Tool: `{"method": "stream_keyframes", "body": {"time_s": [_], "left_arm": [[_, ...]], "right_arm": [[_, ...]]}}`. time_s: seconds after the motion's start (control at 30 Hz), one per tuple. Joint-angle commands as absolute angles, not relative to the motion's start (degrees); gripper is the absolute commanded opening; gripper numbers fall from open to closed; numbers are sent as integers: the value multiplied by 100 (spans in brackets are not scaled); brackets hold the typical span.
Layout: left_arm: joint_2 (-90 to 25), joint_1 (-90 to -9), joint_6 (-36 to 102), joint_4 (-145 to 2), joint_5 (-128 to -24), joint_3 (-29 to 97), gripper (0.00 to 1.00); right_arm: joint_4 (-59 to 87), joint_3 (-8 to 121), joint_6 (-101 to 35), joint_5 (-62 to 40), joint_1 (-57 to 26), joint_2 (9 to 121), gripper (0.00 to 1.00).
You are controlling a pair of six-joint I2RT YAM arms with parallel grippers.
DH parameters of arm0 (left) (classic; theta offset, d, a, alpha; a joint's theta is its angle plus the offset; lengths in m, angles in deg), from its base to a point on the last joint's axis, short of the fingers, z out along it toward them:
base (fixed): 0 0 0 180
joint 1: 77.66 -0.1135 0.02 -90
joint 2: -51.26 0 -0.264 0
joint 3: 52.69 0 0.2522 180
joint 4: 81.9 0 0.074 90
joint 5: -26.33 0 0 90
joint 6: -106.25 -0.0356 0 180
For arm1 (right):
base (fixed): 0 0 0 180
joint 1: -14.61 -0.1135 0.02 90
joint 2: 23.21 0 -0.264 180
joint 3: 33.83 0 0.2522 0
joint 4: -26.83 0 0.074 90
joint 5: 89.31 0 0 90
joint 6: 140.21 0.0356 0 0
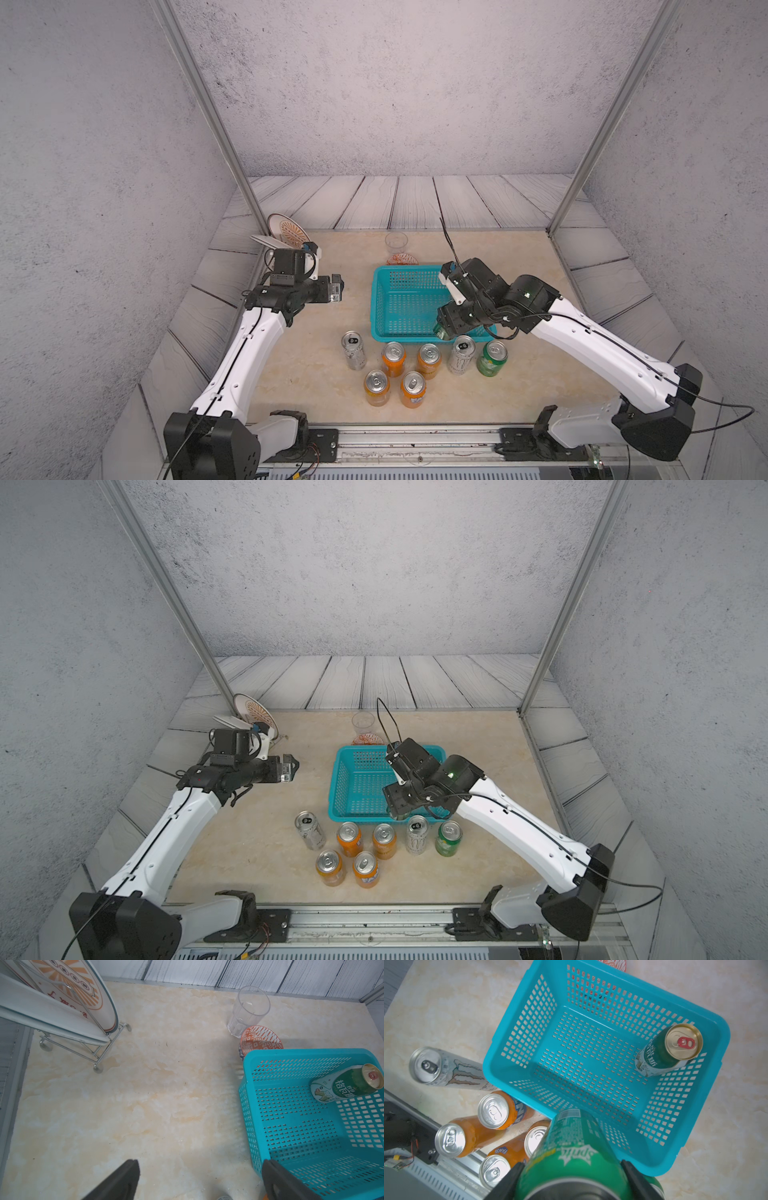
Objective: Take out the drinks from the basket
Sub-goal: Pick up the drink from the basket, then place the drink at the center of the board.
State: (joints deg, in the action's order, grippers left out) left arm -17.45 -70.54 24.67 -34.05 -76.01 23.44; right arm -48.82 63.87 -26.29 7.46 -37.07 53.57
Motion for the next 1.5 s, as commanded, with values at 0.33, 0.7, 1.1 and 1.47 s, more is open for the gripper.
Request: {"method": "stream_keyframes", "body": {"time_s": [0.33,0.7,1.1,1.47], "left_arm": [[-1791,-7122,2435,-3368,-7668,2343,99],[-1817,-7123,2434,-3359,-7668,2348,99],[-1848,-7120,2424,-3351,-7650,2348,99],[-1861,-7122,2416,-3330,-7650,2353,99]], "right_arm": [[-5201,6419,-1741,1374,-4974,4766,59],[-5202,5868,-1288,1348,-5392,4559,58],[-4666,5009,-773,1291,-5866,4399,58],[-4011,4185,-589,1318,-5926,4446,58]]}}
